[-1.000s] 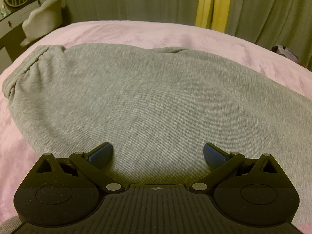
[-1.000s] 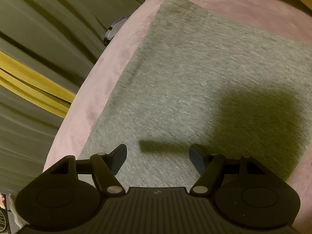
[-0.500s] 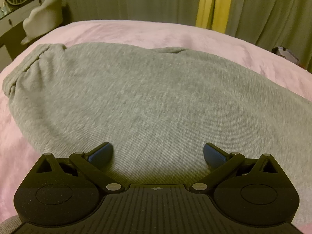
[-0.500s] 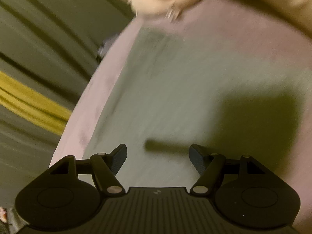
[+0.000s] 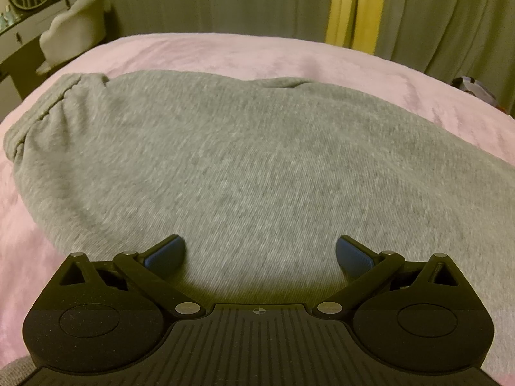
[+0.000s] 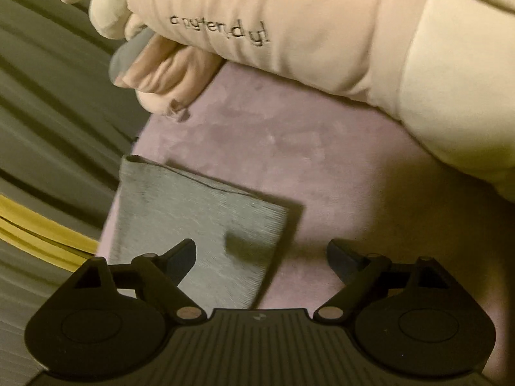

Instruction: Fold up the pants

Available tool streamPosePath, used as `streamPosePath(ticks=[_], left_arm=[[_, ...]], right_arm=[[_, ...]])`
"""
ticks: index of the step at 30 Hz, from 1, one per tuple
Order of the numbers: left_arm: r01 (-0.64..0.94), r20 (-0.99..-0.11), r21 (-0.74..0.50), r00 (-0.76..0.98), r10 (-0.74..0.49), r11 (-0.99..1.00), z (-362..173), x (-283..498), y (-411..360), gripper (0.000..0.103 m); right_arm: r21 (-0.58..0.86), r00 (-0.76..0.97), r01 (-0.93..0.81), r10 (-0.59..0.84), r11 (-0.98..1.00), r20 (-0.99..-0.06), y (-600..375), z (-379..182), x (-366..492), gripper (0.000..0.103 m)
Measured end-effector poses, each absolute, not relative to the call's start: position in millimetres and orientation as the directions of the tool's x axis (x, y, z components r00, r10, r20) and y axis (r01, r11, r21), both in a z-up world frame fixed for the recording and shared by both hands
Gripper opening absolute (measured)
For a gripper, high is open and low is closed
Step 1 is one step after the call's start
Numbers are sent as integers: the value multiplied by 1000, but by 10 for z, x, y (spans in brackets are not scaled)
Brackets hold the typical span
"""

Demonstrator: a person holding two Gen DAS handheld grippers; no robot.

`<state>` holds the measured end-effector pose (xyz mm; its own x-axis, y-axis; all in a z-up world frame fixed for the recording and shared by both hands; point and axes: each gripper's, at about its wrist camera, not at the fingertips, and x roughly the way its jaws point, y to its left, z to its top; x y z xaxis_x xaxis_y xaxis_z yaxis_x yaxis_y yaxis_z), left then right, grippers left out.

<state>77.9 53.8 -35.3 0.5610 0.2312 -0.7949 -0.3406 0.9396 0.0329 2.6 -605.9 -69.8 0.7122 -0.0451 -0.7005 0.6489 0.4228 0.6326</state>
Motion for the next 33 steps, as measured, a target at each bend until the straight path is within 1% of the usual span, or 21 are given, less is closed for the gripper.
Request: streamPosePath(ticks=[3, 7, 8, 9, 10, 11, 12, 13, 14, 15, 19, 22, 23, 24, 25, 27, 29, 30, 31, 33], left_arm=[[-342, -795, 32, 561, 231, 939, -352, 780, 540, 103], [-343, -795, 31, 560, 231, 939, -352, 781, 540, 103], [-345, -795, 31, 560, 232, 938, -351, 783, 540, 103], [-347, -795, 30, 560, 233, 938, -351, 786, 540, 103], [-348, -795, 30, 559, 234, 937, -350, 789, 538, 103], [-351, -795, 31, 558, 236, 936, -350, 795, 534, 103], [-352, -795, 32, 558, 237, 935, -350, 798, 532, 103], [-354, -795, 31, 558, 238, 935, -350, 799, 532, 103], [-356, -795, 29, 558, 238, 934, -350, 801, 533, 103], [-358, -795, 28, 558, 237, 933, -350, 802, 535, 103], [-366, -794, 27, 557, 242, 930, -351, 814, 533, 103], [-370, -793, 28, 558, 246, 929, -352, 817, 529, 103], [-371, -792, 26, 559, 246, 928, -351, 813, 530, 103], [-374, -791, 22, 560, 245, 927, -346, 808, 533, 103], [-377, -790, 18, 562, 244, 926, -338, 804, 538, 103], [-384, -784, 14, 569, 248, 923, -316, 789, 548, 103], [-391, -772, 9, 582, 255, 920, -290, 767, 552, 103], [-399, -764, 10, 588, 264, 917, -276, 755, 553, 103], [-406, -755, 13, 595, 276, 914, -258, 743, 551, 103], [-416, -730, 18, 616, 296, 909, -215, 718, 556, 103]], right_arm=[[642, 738, 608, -34, 468, -674, -6003, -728, 137, 90], [659, 756, 591, -33, 465, -654, -5999, -766, 253, 87], [669, 765, 580, -29, 464, -643, -6010, -772, 256, 74], [677, 767, 575, -16, 459, -641, -6025, -792, 263, 67], [677, 760, 581, -3, 451, -650, -6045, -819, 275, 51], [675, 755, 589, -4, 445, -656, -6057, -842, 286, 41], [678, 757, 588, -6, 443, -653, -6063, -854, 285, 38], [689, 764, 578, 6, 437, -645, -6073, -863, 272, 30], [706, 773, 566, 25, 426, -634, -6085, -883, 257, 27], [724, 783, 552, 42, 414, -620, -6090, -892, 234, 28], [754, 803, 536, 45, 381, -594, -6066, -935, 208, 39], [727, 790, 550, 25, 411, -613, -6015, -892, 270, 41], [709, 779, 561, 15, 427, -626, -5999, -867, 301, 36], [691, 770, 568, 6, 447, -638, -5990, -843, 335, 28], [681, 767, 565, 9, 467, -642, -5975, -811, 364, 11], [667, 775, 548, -6, 505, -632, -5920, -685, 388, 11], [629, 791, 502, -22, 594, -611, -5764, -423, 472, 10], [588, 798, 470, -34, 658, -601, -5632, -259, 539, 10], [530, 814, 412, -38, 741, -579, -5422, -52, 623, 10], [459, 854, 258, 21, 850, -520, -4964, 287, 748, 10]])
